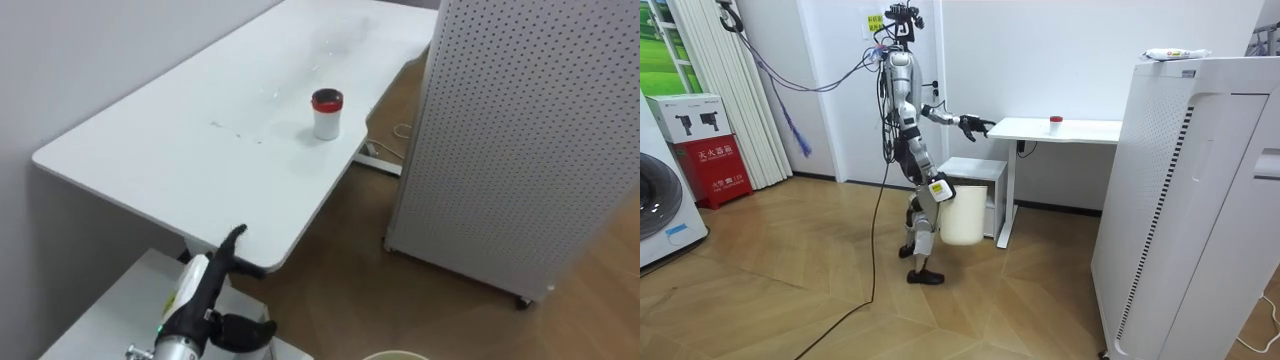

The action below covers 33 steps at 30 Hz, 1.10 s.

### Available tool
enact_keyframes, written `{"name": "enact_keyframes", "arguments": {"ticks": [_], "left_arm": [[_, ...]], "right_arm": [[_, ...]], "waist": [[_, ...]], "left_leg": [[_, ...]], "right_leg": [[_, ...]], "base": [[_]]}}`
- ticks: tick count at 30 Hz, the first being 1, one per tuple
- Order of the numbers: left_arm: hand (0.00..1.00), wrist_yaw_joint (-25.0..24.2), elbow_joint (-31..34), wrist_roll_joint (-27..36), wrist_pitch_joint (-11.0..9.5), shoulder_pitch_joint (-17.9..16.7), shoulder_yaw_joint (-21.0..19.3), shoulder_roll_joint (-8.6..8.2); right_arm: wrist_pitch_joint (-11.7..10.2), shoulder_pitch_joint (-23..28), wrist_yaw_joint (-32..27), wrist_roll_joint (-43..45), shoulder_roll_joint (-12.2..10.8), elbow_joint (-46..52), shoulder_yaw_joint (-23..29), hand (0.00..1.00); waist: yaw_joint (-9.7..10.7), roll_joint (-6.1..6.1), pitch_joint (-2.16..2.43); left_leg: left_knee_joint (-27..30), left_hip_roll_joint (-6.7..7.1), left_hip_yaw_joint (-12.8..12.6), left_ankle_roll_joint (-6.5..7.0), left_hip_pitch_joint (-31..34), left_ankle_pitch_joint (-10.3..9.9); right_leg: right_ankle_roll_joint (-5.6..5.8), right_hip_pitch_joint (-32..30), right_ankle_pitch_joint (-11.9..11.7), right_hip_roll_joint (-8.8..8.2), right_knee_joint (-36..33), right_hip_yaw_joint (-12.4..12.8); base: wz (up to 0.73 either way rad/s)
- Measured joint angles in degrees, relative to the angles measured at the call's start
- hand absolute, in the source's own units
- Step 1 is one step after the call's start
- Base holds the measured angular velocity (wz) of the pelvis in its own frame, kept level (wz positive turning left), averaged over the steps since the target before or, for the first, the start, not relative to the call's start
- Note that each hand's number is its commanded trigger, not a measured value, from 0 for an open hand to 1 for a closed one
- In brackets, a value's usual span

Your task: Pick garbage

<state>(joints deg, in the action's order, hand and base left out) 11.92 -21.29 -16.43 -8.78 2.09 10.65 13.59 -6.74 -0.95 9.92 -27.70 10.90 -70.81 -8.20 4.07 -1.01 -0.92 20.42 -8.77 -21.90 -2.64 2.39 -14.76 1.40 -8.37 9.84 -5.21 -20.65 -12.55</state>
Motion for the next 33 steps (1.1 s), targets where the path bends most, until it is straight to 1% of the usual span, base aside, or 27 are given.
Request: {"name": "enact_keyframes", "arguments": {"ticks": [3,6,8,9,10,11,12,13,14,15,16,17,18,20,21,22,23,24,25,26,27,28,29,30,31,32,33], "left_arm": [[0.0,1.42,0.59,0.06,0.15,-0.18,-0.54,0.61],[0.0,2.35,1.95,0.77,0.19,-1.02,-3.23,0.38],[0.0,4.67,7.92,2.94,-0.32,-2.0,-4.31,0.07],[0.0,5.63,9.83,3.69,-0.94,-2.0,-4.38,-0.11],[0.0,6.62,13.18,4.61,-3.21,-1.8,-4.62,-0.22],[0.0,7.39,15.39,4.68,-5.99,-1.25,-4.84,-0.38],[0.0,7.77,16.07,4.77,-7.28,-0.79,-4.91,-0.57],[0.0,7.91,16.51,4.96,-9.17,0.15,-5.03,-1.45],[0.0,7.85,16.59,4.9,-10.09,0.24,-4.95,-2.11],[0.0,7.78,16.59,4.89,-10.19,0.2,-4.86,-2.37],[0.0,7.76,16.54,4.85,-10.13,-0.24,-4.84,-2.97],[0.0,7.73,16.35,4.86,-10.0,-0.74,-4.66,-3.01],[0.0,7.72,16.09,4.93,-9.97,-0.83,-4.52,-3.0],[0.0,7.62,15.54,5.59,-9.53,-1.86,-3.61,-2.96],[0.0,7.47,15.53,5.72,-9.37,-2.21,-3.47,-3.04],[0.0,7.0,15.46,6.49,-9.08,-2.73,-3.29,-3.14],[0.0,6.58,15.06,8.2,-8.86,-3.28,-3.3,-3.25],[0.0,6.53,14.95,8.85,-8.63,-3.41,-3.35,-3.46],[0.0,6.6,14.92,9.61,-8.46,-3.41,-3.39,-3.68],[0.0,6.65,14.92,9.86,-8.42,-3.42,-3.58,-3.67],[0.0,6.69,14.92,10.11,-8.4,-3.44,-3.62,-3.67],[0.0,7.1,14.92,10.21,-8.4,-3.45,-3.66,-3.69],[0.0,7.51,14.94,10.2,-8.41,-3.47,-3.61,-3.77],[0.0,7.61,14.94,10.2,-8.42,-3.52,-3.65,-3.86],[0.0,7.6,14.99,10.72,-8.44,-4.17,-3.84,-3.92],[0.0,7.62,15.0,10.75,-8.44,-4.63,-3.87,-3.89],[0.0,7.61,15.0,10.75,-8.44,-4.73,-3.88,-3.74]], "right_arm": [[0.0,-0.06,0.05,0.01,0.13,-0.27,0.02,1.0],[-0.02,-0.09,0.16,0.71,0.18,-0.21,0.45,1.0],[-0.02,-0.06,0.12,1.35,0.16,-0.23,0.4,1.0],[-0.03,-0.05,0.11,1.35,0.2,-0.23,0.4,1.0],[-0.06,-0.1,0.1,1.34,0.25,-0.14,0.35,1.0],[-0.18,0.08,0.12,1.5,0.27,-0.01,0.24,1.0],[-0.18,0.14,0.12,1.77,0.3,0.09,0.21,1.0],[-0.17,0.59,0.13,2.41,0.43,0.48,0.41,1.0],[-0.18,1.18,0.13,3.28,0.53,1.02,0.45,1.0],[-0.18,1.57,0.12,3.39,0.58,1.4,0.46,1.0],[-0.18,2.37,0.12,3.39,0.67,1.97,0.45,1.0],[-0.18,2.73,0.12,3.37,0.66,1.96,0.4,1.0],[-0.17,2.93,0.1,3.38,0.66,1.94,0.39,1.0],[-0.13,3.4,-0.24,3.32,0.75,1.94,0.39,1.0],[-0.13,3.32,-0.52,3.32,0.87,1.94,0.39,1.0],[-0.09,3.3,-0.94,3.24,1.02,1.96,0.45,1.0],[0.13,3.32,-1.47,3.24,1.05,1.96,0.41,1.0],[0.17,3.32,-1.85,3.18,1.09,1.94,0.43,1.0],[0.3,3.33,-2.39,3.11,1.2,1.83,0.53,1.0],[0.45,3.32,-2.8,3.37,1.21,1.69,0.53,1.0],[0.59,3.36,-3.04,3.42,1.21,1.69,0.54,1.0],[0.66,3.4,-3.27,3.41,1.24,1.68,0.49,1.0],[0.67,3.55,-3.45,3.37,1.25,1.68,0.21,1.0],[0.74,3.63,-3.45,3.33,1.27,1.68,0.1,1.0],[1.28,4.0,-3.43,3.48,1.18,1.69,-0.11,1.0],[1.4,4.48,-3.1,3.88,1.32,1.75,-0.03,1.0],[1.43,4.61,-2.92,4.21,1.4,1.79,-0.01,1.0]], "waist": [[-0.05,-0.2,-0.19],[-0.59,-0.23,-0.23],[-1.18,-0.64,-0.43],[-1.35,-0.69,-0.43],[-1.44,-0.65,-0.45],[-1.34,-0.4,-0.4],[-1.24,-0.39,-0.41],[-1.25,-0.14,-0.39],[-1.02,-0.16,-0.25],[-1.0,-0.2,-0.25],[-1.03,-0.24,-0.27],[-1.04,-0.4,-0.36],[-1.01,-0.37,-0.34],[-1.25,-0.67,-0.45],[-1.25,-0.61,-0.42],[-1.18,-0.54,-0.38],[-1.29,-0.65,-0.41],[-1.3,-0.66,-0.42],[-1.35,-0.68,-0.46],[-1.76,-0.51,-0.32],[-2.24,-0.43,-0.26],[-2.77,-0.29,-0.24],[-3.29,0.01,-0.12],[-4.09,0.15,-0.04],[-5.27,0.13,0.33],[-5.36,0.61,0.88],[-5.16,0.46,0.97]], "left_leg": [[1.17,-1.54,-0.09,-0.79,0.07,-0.6],[3.3,-3.25,-0.48,-1.98,-0.04,-1.65],[7.21,-4.86,-0.04,-2.44,0.18,-2.0],[8.66,-5.29,0.33,-2.44,0.21,-2.0],[11.92,-6.17,1.4,-2.36,0.24,-1.93],[14.69,-6.9,3.35,-2.34,0.29,-1.91],[15.99,-7.12,4.47,-2.38,0.31,-1.78],[18.01,-7.64,5.83,-2.28,0.43,-1.43],[19.66,-7.78,7.04,-2.31,0.79,-0.53],[20.68,-7.85,7.41,-2.26,1.05,0.1],[22.89,-8.3,7.86,-2.06,1.82,1.62],[25.29,-8.81,8.15,-1.55,2.88,3.4],[26.45,-8.95,8.68,-1.39,3.42,4.35],[30.97,-8.62,12.87,-1.07,6.22,8.79],[31.73,-8.55,13.63,-1.18,7.04,9.21],[32.6,-7.79,14.7,-1.05,8.46,8.46],[31.83,-6.39,15.39,-1.1,9.28,6.36],[30.92,-5.47,15.62,-1.24,9.86,5.23],[28.35,-3.42,15.91,-1.18,11.28,3.35],[24.33,-1.53,15.96,-0.97,12.41,2.49],[22.1,-0.67,15.98,-0.73,13.1,2.35],[16.85,1.24,16.3,-0.64,14.17,2.41],[10.79,3.29,17.25,-0.5,15.13,2.97],[7.01,4.14,17.67,-0.48,15.28,4.25],[2.59,5.47,18.45,0.25,15.24,8.95],[0.92,6.6,19.08,0.78,14.71,11.19],[0.67,7.15,18.91,1.59,14.1,11.69]], "right_leg": [[-0.98,0.17,0.54,0.56,0.03,-1.8],[-2.26,0.22,1.47,1.83,-0.74,-2.08],[-3.3,0.29,3.13,2.51,-2.83,-2.15],[-3.59,0.48,3.61,2.68,-3.34,-2.01],[-4.12,1.14,4.47,3.18,-4.13,-1.41],[-4.74,1.76,5.14,3.86,-4.83,-0.34],[-5.05,1.91,5.47,4.17,-5.41,0.05],[-5.58,2.36,6.05,4.61,-6.11,-0.06],[-6.07,2.5,6.65,4.74,-6.81,-0.03],[-6.33,2.52,6.93,4.7,-7.26,-0.07],[-6.83,2.68,7.27,4.78,-7.62,-0.05],[-7.4,2.73,7.58,4.99,-7.96,0.09],[-7.66,2.79,7.74,5.27,-8.06,0.44],[-8.51,3.41,8.21,6.18,-7.95,1.52],[-8.77,3.49,8.35,6.44,-7.92,1.68],[-9.05,3.79,8.48,6.8,-7.84,1.91],[-9.11,4.51,8.51,6.82,-7.4,2.21],[-9.11,4.94,8.51,6.85,-6.98,2.29],[-9.09,5.59,8.52,6.97,-6.09,2.92],[-8.94,6.18,8.43,7.25,-5.22,3.9],[-8.86,6.46,8.41,7.36,-4.81,4.22],[-8.58,7.0,8.61,7.35,-4.44,5.15],[-7.98,7.66,9.05,7.24,-4.05,6.23],[-7.72,7.88,9.42,7.13,-4.15,7.18],[-7.04,8.23,10.23,6.63,-4.36,9.51],[-5.79,8.29,10.71,6.11,-4.35,10.79],[-5.19,8.25,11.05,5.73,-4.26,10.89]], "base": [[-0.08],[-0.18],[-0.26],[-0.43],[-0.56],[-0.6],[-0.56],[-0.48],[-0.45],[-0.48],[-0.47],[-0.43],[-0.3],[-0.22],[-0.15],[-0.1],[-0.07],[-0.08],[-0.15],[-0.21],[-0.36],[-0.37],[-0.46],[-0.68],[-0.75],[-0.64],[-0.36]]}}
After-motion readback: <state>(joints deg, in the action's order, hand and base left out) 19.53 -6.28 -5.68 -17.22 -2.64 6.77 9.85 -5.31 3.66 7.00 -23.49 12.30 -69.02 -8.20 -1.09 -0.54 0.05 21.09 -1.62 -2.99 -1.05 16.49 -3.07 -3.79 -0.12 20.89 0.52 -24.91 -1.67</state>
